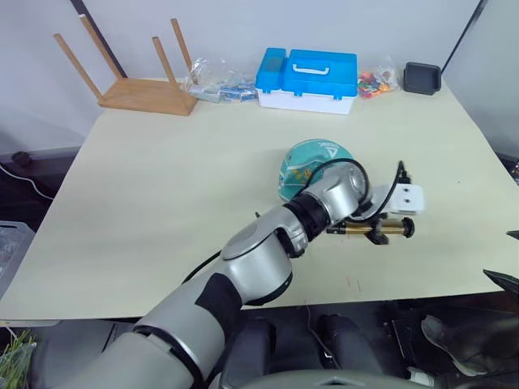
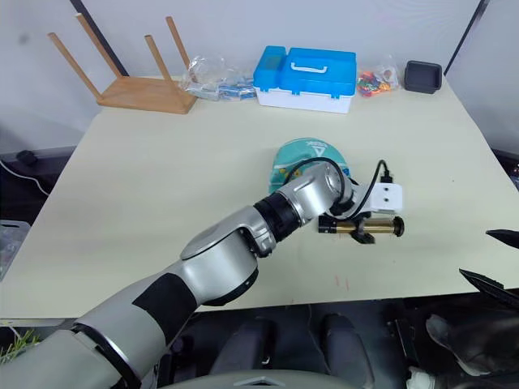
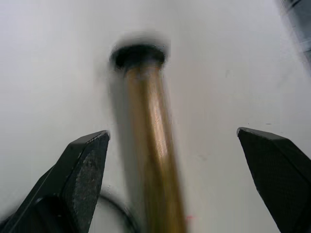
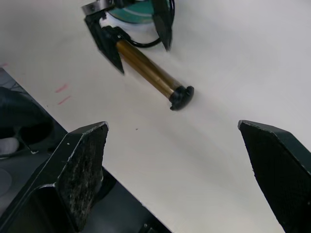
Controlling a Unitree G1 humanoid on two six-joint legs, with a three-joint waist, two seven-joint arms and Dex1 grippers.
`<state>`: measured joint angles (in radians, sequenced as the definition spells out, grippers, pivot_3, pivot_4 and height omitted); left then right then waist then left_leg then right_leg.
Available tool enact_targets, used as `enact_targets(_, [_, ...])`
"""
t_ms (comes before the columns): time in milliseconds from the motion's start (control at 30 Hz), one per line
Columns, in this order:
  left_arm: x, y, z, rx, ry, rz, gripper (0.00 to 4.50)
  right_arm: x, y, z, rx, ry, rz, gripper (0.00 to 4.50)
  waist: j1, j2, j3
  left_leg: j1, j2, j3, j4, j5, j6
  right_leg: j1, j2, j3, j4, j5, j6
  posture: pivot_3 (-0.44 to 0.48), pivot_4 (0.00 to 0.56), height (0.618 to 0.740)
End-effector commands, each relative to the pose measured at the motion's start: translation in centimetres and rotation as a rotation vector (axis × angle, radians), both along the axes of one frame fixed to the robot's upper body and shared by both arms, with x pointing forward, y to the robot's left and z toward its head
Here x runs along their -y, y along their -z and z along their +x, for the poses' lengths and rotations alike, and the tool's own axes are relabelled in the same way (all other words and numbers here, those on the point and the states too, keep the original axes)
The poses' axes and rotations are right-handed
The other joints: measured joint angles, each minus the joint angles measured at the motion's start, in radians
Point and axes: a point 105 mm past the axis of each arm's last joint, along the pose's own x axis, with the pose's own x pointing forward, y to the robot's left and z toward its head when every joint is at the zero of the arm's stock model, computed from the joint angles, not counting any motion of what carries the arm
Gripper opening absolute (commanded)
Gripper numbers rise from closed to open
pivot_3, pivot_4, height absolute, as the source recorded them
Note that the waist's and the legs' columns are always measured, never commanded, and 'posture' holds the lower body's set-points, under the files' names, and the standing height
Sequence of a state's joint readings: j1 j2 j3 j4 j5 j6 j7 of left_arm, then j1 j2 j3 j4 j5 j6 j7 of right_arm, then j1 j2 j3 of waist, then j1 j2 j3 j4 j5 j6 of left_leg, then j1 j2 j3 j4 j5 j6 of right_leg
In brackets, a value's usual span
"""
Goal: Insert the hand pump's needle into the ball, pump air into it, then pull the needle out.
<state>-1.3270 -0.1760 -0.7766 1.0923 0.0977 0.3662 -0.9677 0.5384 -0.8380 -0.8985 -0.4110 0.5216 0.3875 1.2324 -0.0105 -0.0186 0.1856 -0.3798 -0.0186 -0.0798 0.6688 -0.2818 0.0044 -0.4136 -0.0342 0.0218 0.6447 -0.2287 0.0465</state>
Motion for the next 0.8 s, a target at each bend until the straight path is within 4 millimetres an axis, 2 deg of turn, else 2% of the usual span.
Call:
enact_targets(33, [3.3, -0.3, -1.7, 0.089, 0.107, 0.041, 4.46, -0.6, -0.5, 0.0, 0.031, -0.013, -0.011, 4.5, -0.003, 0.0, 0.0, 0.0, 0.0, 0.0, 0.0, 0.0, 0.0, 0.0, 0.0, 0.0, 0.0, 0.0, 0.0, 0.0, 0.15, 0.74])
enact_targets(133, [3.7, 0.1, -2.1, 0.101, 0.14, 0.052, 4.46, -0.8, -0.4, 0.1, 0.035, -0.008, -0.013, 4.5, -0.006, -0.001, 0.0, 0.0, 0.0, 0.004, 0.0, 0.0, 0.0, 0.0, 0.0, 0.004, 0.0, 0.001, 0.002, 0.0, 0.15, 0.74])
enact_targets(267, [4.8, 0.1, -3.6, 0.042, 0.185, 0.018, 4.46, -1.4, -0.2, -0.1, 0.041, -0.003, -0.013, 4.5, -0.007, 0.0, 0.0, 0.0, 0.0, 0.005, 0.0, 0.0, 0.0, 0.0, 0.0, 0.005, 0.001, 0.002, 0.004, 0.0, 0.15, 0.74])
enact_targets(400, [4.7, 0.7, -4.0, 0.007, 0.191, 0.012, 4.46, -2.0, -0.2, -0.4, 0.046, 0.004, -0.013, 4.5, -0.007, 0.0, 0.0, 0.001, 0.0, 0.006, 0.001, 0.0, 0.0, 0.0, 0.001, 0.006, 0.001, 0.002, 0.004, 0.0, 0.15, 0.74])
enact_targets(433, [4.7, 0.9, -4.0, 0.005, 0.188, 0.011, 4.08, -2.1, -0.1, -0.5, 0.047, 0.006, -0.013, 4.5, -0.007, 0.0, 0.0, 0.001, 0.0, 0.005, 0.001, 0.0, 0.0, 0.0, 0.001, 0.006, 0.001, 0.002, 0.004, 0.0, 0.15, 0.74])
enact_targets(500, [4.7, 1.1, -4.1, -0.009, 0.179, 0.008, 3.78, -2.2, -0.1, -0.5, 0.05, 0.013, -0.012, 4.5, -0.007, 0.0, 0.0, 0.001, 0.0, 0.006, 0.001, 0.0, 0.0, 0.0, 0.001, 0.006, 0.001, 0.002, 0.004, 0.0, 0.15, 0.74])
enact_targets(600, [4.6, 1.6, -4.2, -0.007, 0.17, 0.008, 2.35, -2.3, 0.1, -0.6, 0.048, 0.017, -0.01, 4.5, -0.006, 0.001, -0.001, 0.001, 0.0, 0.005, 0.001, 0.0, 0.0, 0.0, 0.001, 0.006, 0.001, 0.002, 0.004, 0.0, 0.15, 0.74])
enact_targets(633, [4.6, 1.8, -4.2, -0.01, 0.169, 0.005, 1.68, -2.4, 0.1, -0.6, 0.046, 0.019, -0.01, 4.5, -0.006, 0.001, -0.001, 0.001, 0.0, 0.005, 0.001, 0.0, 0.0, 0.0, 0.001, 0.006, 0.001, 0.002, 0.004, 0.0, 0.15, 0.74])
enact_targets(700, [4.6, 1.9, -4.2, -0.012, 0.163, -0.004, 1.12, -2.4, 0.2, -0.5, 0.046, 0.02, -0.012, 4.5, -0.005, 0.002, -0.001, 0.001, 0.0, 0.005, 0.001, 0.0, 0.0, 0.0, 0.001, 0.006, 0.001, 0.002, 0.004, 0.0, 0.15, 0.74])
enact_targets(733, [4.5, 1.9, -4.2, -0.018, 0.161, -0.007, 0.58, -2.4, 0.1, -0.4, 0.046, 0.021, -0.011, 4.5, -0.003, 0.002, -0.001, 0.001, 0.0, 0.005, 0.001, 0.0, 0.0, 0.001, 0.001, 0.006, 0.001, 0.002, 0.004, 0.0, 0.15, 0.74])
enact_targets(800, [4.4, 1.6, -4.1, -0.04, 0.156, -0.027, 0.07, -2.5, 0.2, -0.3, 0.046, 0.019, -0.01, 4.5, -0.002, 0.002, -0.001, 0.001, 0.0, 0.005, 0.002, 0.0, 0.0, 0.001, 0.001, 0.006, 0.001, 0.003, 0.005, 0.0, 0.15, 0.74])
